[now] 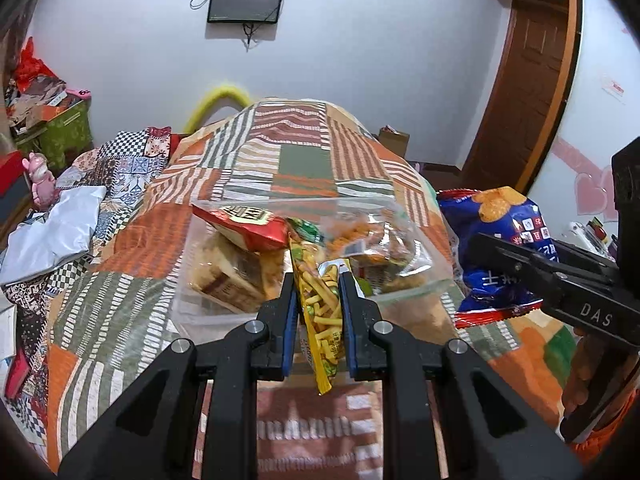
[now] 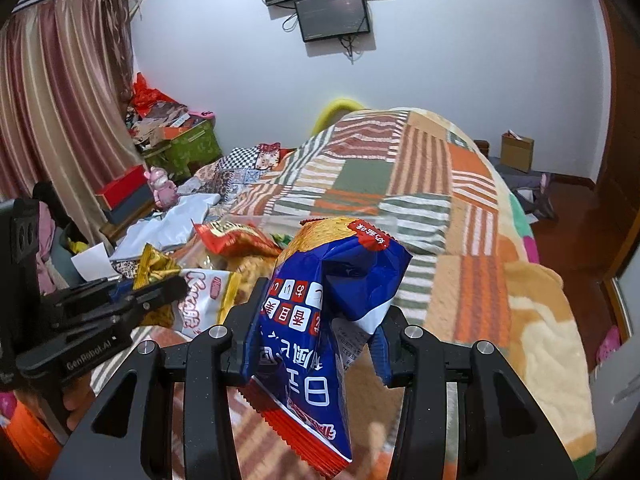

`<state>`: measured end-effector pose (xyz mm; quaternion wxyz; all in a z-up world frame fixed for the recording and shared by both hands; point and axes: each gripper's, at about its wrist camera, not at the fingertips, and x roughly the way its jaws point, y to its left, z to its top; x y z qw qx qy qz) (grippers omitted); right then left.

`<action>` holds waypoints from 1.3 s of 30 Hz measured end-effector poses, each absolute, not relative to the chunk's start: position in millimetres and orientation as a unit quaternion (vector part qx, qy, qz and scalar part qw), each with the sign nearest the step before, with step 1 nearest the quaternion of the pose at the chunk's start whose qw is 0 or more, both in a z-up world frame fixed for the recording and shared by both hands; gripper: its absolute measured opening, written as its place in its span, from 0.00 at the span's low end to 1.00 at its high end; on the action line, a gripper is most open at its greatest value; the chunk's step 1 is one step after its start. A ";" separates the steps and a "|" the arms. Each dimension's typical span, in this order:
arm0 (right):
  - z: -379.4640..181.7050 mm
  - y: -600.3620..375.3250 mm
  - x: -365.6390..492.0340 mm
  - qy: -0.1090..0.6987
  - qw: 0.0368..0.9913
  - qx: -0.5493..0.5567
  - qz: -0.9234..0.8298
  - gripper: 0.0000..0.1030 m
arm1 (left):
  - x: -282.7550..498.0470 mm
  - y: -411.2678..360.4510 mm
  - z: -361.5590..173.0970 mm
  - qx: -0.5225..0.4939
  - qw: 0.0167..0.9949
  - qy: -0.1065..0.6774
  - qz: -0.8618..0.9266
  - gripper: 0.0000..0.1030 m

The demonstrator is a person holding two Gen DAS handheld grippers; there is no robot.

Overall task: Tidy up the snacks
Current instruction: 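Drop the stick-snack pack into the box with left tool while right tool drops the blue bag in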

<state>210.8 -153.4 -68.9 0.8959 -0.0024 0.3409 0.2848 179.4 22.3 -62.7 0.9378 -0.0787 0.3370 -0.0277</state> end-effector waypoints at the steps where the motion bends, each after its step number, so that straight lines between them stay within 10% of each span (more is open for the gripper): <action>1: -69.8 -149.3 213.4 0.342 0.895 -0.003 0.288 0.39 | 182.2 24.9 -64.1 -0.080 0.938 0.337 -0.026 0.19; 31: -118.8 -72.4 255.9 0.375 0.868 -0.071 0.316 0.41 | 223.3 68.0 -106.3 -0.094 0.934 0.345 0.013 0.22; 39: -112.5 -71.2 246.9 0.369 0.875 -0.105 0.296 0.55 | 218.5 67.7 -109.4 -0.093 0.927 0.362 0.018 0.47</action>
